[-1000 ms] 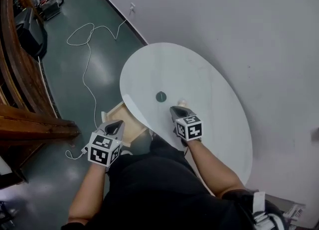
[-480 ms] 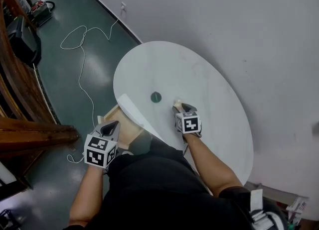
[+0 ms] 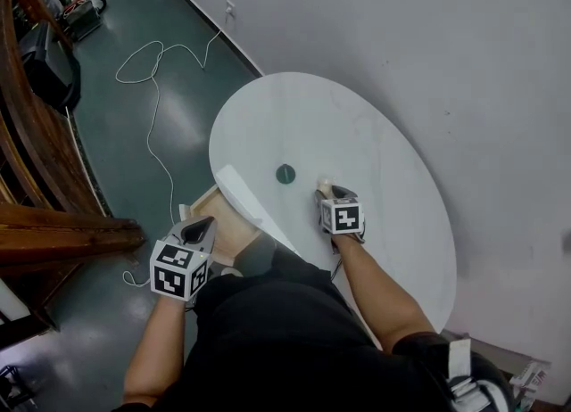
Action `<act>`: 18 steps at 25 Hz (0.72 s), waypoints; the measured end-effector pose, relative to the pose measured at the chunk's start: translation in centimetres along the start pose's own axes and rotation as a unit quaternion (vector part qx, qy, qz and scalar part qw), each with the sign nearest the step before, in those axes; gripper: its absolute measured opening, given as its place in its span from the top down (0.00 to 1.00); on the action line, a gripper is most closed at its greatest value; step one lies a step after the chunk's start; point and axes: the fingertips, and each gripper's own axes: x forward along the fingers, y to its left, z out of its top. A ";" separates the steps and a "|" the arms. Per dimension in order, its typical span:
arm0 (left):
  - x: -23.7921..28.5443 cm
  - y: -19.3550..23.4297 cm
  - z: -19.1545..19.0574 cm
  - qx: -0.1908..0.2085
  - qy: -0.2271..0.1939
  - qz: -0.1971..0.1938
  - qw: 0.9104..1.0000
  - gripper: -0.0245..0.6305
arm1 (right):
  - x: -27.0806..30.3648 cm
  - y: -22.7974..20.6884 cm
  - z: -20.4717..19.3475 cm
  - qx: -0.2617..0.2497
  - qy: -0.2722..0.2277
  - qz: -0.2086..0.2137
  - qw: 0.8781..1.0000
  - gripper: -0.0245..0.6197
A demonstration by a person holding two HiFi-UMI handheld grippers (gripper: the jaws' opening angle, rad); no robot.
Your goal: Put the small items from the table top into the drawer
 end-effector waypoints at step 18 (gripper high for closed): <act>-1.3 -0.1 -0.9 -0.009 -0.015 0.014 1.000 0.94 | -1.9 2.3 1.9 -0.032 -0.034 0.035 0.998 0.76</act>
